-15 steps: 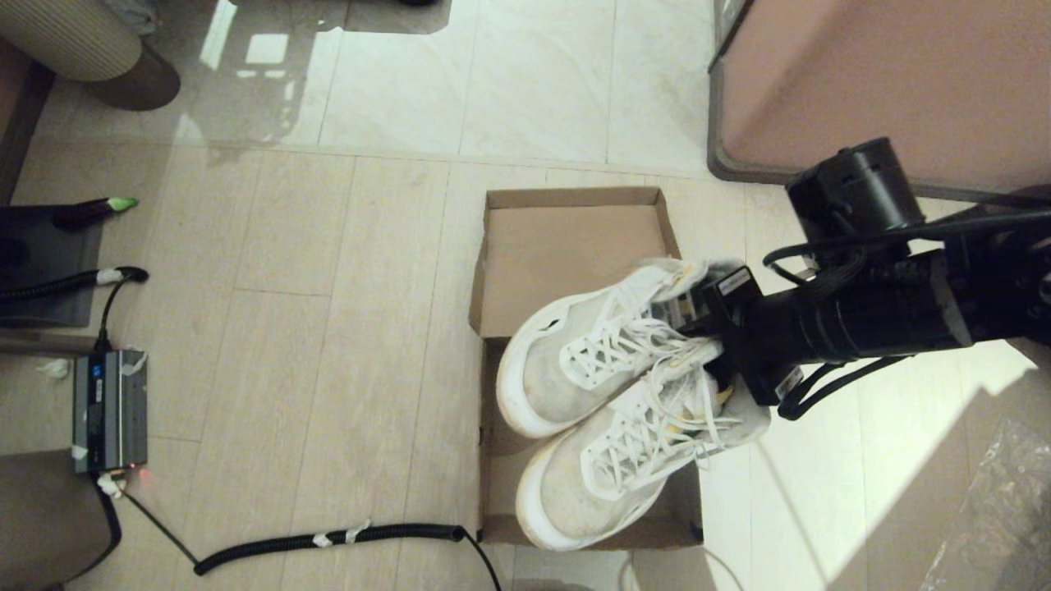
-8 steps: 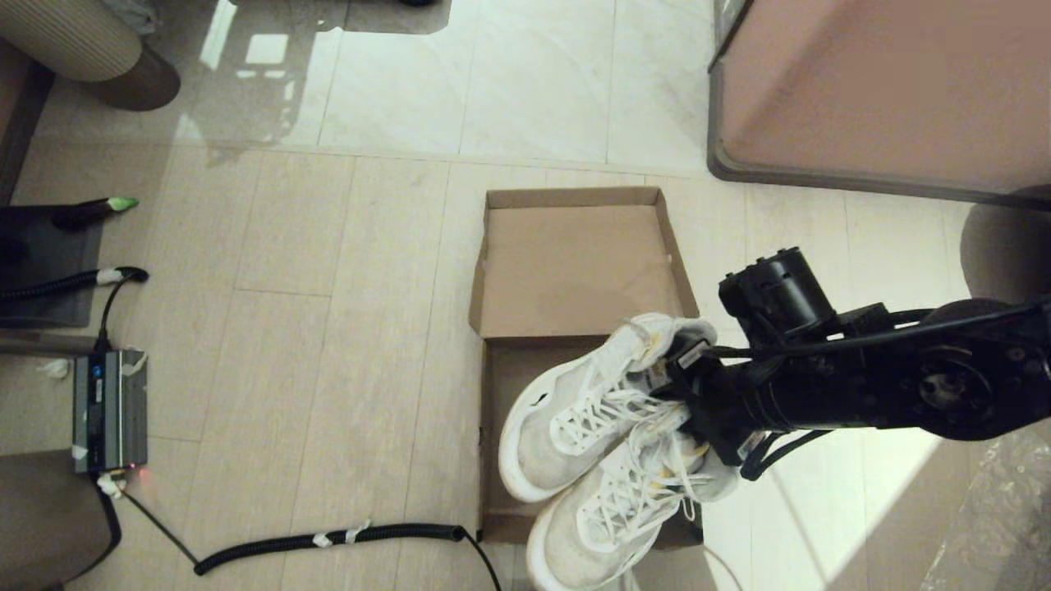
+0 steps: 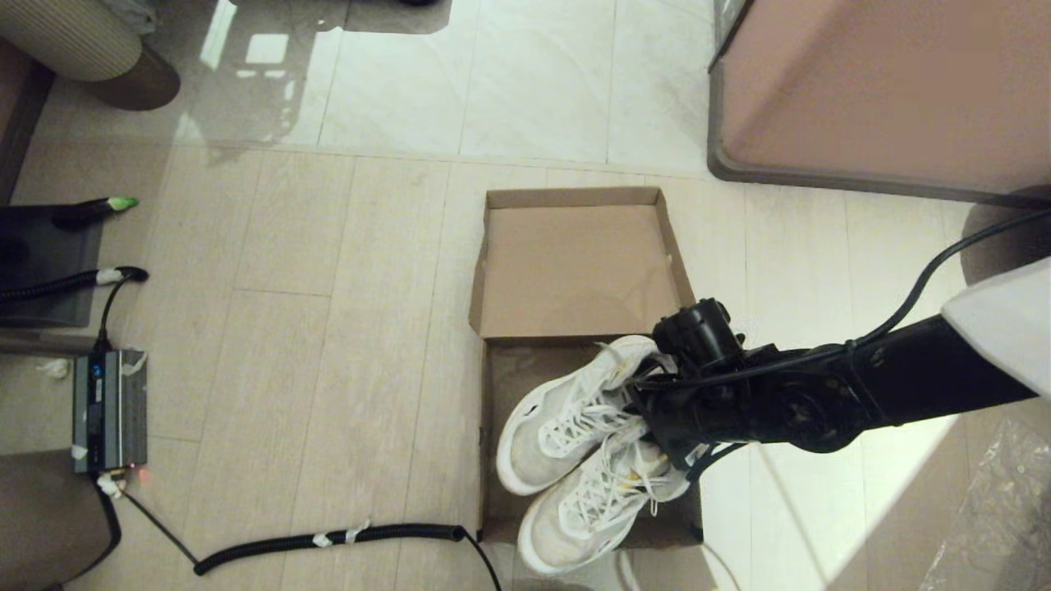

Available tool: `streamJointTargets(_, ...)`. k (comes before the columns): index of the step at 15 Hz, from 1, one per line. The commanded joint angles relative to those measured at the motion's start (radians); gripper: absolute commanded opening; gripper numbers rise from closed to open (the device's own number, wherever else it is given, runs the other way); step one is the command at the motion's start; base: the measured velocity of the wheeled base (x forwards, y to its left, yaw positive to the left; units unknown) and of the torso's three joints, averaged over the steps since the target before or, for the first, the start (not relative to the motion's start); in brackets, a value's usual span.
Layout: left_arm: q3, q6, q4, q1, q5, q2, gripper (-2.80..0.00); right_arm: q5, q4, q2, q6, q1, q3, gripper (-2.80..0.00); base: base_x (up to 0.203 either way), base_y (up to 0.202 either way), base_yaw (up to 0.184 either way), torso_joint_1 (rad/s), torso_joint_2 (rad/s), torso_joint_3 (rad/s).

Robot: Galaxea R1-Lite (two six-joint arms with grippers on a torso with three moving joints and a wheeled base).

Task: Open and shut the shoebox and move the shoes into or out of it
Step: Put the shoes into the shoe box

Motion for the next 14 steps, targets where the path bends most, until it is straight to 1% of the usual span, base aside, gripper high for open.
streamJointTargets(1,0.000,0.001,0.001,0.000,0.000,0.000,-2.80,0.001,-0.003,0.062,0.015,-0.008,-0.042,-2.80,0.000,0.000,0.000,0.000,0.00,0.000)
streamJointTargets(3,0.000,0.001,0.001,0.000,0.000,0.000,-2.80,0.002,-0.001,0.071,0.068,-0.012,-0.079,-2.80,0.000,0.000,0.000,0.000,0.00,0.000)
streamJointTargets(7,0.000,0.001,0.001,0.000,0.000,0.000,-2.80,0.003,-0.005,0.071,0.107,-0.024,-0.093,-2.80,0.000,0.000,0.000,0.000,0.00,0.000)
streamJointTargets(14,0.000,0.001,0.000,0.000,0.000,0.000,-2.80,0.000,-0.003,0.068,0.123,-0.024,-0.096,-2.80,0.000,0.000,0.000,0.000,0.00,0.000)
